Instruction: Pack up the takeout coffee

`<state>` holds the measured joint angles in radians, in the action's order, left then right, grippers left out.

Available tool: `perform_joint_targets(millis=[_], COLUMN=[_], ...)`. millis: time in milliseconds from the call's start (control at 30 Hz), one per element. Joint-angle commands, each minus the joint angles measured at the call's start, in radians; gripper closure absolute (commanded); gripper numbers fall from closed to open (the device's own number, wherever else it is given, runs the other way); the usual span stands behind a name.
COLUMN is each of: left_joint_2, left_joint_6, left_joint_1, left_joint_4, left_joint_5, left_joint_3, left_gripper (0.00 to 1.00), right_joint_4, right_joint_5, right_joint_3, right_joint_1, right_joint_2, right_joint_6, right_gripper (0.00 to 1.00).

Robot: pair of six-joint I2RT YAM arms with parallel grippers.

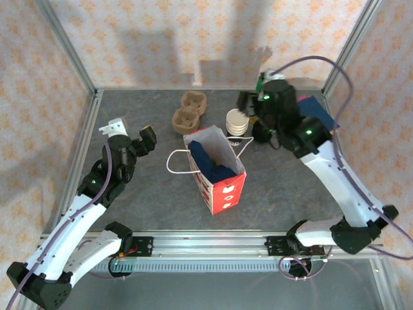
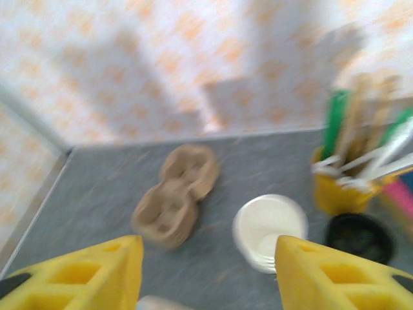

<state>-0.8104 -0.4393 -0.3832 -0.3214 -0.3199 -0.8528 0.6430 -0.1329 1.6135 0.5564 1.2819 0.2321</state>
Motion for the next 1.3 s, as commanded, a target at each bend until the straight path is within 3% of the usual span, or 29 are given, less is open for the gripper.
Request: perform_joint_targets(millis=[0,167,333,467,633,800,867,933,1067,1133,1200,1267], left_joint_2=[0.000,0.036,0.023,0.008,-0.060,-0.200,-0.273,-0.308,-0.436,-0.467,-0.522,-0.618], left_joint_6=[0.073,0.193,0.209,0.275,0.314,0.275,0.299,0.279,0.264,0.301,0.309,0.313], left_joint_1=[0.016,0.042,0.131,0.158,0.173,0.230,0.246,0.267,0.342,0.354,0.379,0.392], left_joint_4=[0.103,0.363,0.554,0.771,1.003,1.162,1.310,1.336,1.602,1.599,1.645,1.805], left_joint_5=[-0.183,-0.319,-0.346,-0.349,-0.361,-0.267,-0.248,-0.209,-0.113,-0.066,-0.011,0.015], left_joint_3=[-0.001,0.154,0.317,0.492,0.658,0.734,0.771,0.758,0.790,0.760,0.754,0.776], left_gripper=[0.01,0.01,0.01,0.01,0.01,0.01,0.01,0.01,0.01,0.01,0.01,0.01], right_joint_4=[-0.092,-0.266,-0.496,-0.827,-1.183,-1.514,-1.641,-1.700,-1.903,-2.040,-2.006,-1.989], right_joint_5=[-0.038,0.027,0.008,-0.072,-0.082,-0.083,-0.076,-0.036,0.088,0.124,0.151,0.173], right_joint_3=[-0.114,-0.377,-0.660,-0.938,-1.180,-1.327,-1.371,-1.376,-1.425,-1.462,-1.463,-1.446], right_joint_1=[-0.158,-0.405,-0.528,-0.534,-0.538,-0.540,-0.543,-0.555,-0.553,-0.553,-0.553,-0.553], right_joint_2=[-0.075,-0.183,-0.225,-0.249,-0.186,-0.074,-0.017,0.060,0.178,0.237,0.226,0.229], right_joint_6=[-0.007,-0.018,-0.034,-0.066,-0.098,-0.170,-0.185,-0.173,-0.212,-0.229,-0.238,-0.250], right_gripper=[0.41,0.25,0.13,0.00,0.00,0.00,0.00,0.00,0.00,0.00,0.00,0.00])
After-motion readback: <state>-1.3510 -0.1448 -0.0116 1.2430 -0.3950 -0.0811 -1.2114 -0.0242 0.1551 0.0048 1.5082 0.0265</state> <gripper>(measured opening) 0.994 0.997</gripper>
